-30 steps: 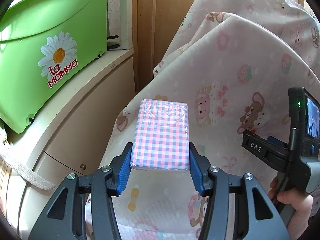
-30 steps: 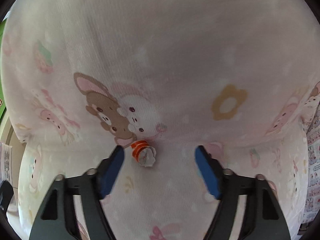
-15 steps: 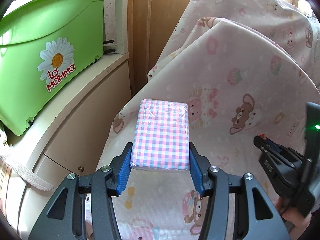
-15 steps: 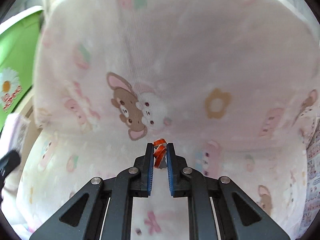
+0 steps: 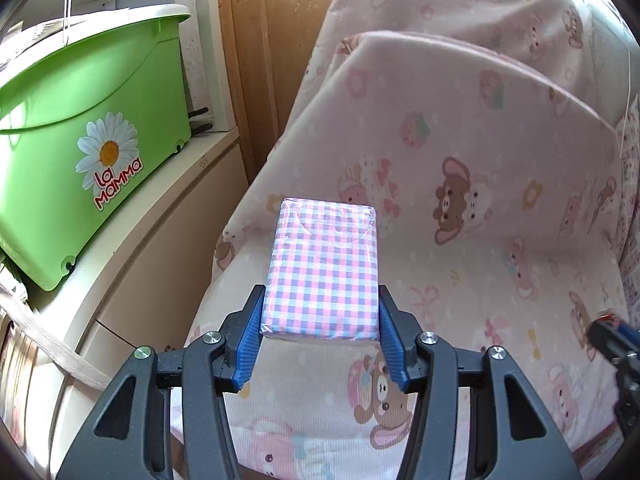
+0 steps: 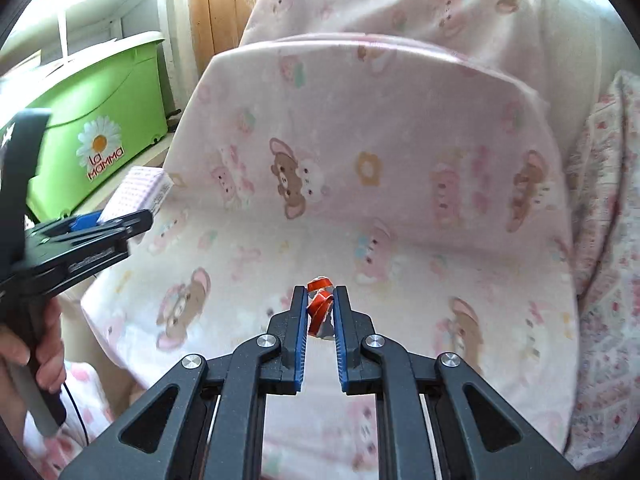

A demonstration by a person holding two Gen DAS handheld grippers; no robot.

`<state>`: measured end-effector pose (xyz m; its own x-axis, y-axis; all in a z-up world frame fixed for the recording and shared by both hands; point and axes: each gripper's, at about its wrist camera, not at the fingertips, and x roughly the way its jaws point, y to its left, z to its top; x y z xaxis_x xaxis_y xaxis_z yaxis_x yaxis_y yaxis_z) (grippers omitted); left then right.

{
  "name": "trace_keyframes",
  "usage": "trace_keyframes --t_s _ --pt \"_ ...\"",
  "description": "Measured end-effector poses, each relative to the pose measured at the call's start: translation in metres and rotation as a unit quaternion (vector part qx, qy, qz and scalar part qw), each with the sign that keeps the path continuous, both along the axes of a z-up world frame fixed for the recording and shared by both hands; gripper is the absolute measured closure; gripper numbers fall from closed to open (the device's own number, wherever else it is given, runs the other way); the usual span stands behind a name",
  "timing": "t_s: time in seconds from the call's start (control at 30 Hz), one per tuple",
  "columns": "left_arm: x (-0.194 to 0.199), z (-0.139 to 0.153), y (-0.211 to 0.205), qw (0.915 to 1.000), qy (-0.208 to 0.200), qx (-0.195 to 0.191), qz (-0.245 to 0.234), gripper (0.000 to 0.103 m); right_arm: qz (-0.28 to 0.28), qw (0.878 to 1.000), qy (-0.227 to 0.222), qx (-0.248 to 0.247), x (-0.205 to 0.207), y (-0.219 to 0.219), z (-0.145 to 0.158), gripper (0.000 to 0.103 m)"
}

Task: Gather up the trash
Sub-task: 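Carry the tissue box and orange item down over the pink basket with both tools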

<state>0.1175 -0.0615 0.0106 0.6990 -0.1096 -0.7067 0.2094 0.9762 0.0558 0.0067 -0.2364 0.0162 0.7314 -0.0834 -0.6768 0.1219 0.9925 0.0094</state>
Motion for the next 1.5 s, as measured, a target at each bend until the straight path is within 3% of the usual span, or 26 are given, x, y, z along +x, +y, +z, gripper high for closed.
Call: trace_keyframes --t_s 0.2,0.5,0.6,0.67,0.83,1.2,1.5 --pt "-0.026 0.001 0.005 1.0000 -0.008 -0.004 -0.002 0.052 -0.008 1.000 -0.015 0.022 -0.043 -0.005 0.006 0.089" --pt "-0.078 0.006 0.023 0.9991 -0.006 -0.042 -0.003 0.052 -0.047 0.997 -0.022 0.064 -0.066 -0.011 -0.006 0.090" --pt "-0.094 0.006 0.029 0.9988 -0.003 -0.048 -0.007 0.052 -0.025 0.995 -0.017 0.093 -0.070 -0.009 -0.008 0.090" --pt "-0.106 0.004 0.027 0.9989 0.002 -0.041 -0.021 0.052 -0.009 0.996 -0.010 0.083 -0.073 0.000 -0.007 0.090" --pt "-0.130 -0.010 0.018 0.9970 0.036 -0.037 -0.059 0.052 0.014 0.998 0.004 0.060 -0.081 0.020 -0.013 0.090" --pt "-0.137 -0.054 0.024 0.9838 0.159 -0.048 -0.068 0.052 0.061 0.993 0.071 0.071 -0.088 0.034 -0.047 0.090" --pt "-0.141 -0.070 0.024 0.9776 0.190 -0.030 -0.085 0.052 0.086 0.987 0.113 0.071 -0.089 0.048 -0.073 0.089"
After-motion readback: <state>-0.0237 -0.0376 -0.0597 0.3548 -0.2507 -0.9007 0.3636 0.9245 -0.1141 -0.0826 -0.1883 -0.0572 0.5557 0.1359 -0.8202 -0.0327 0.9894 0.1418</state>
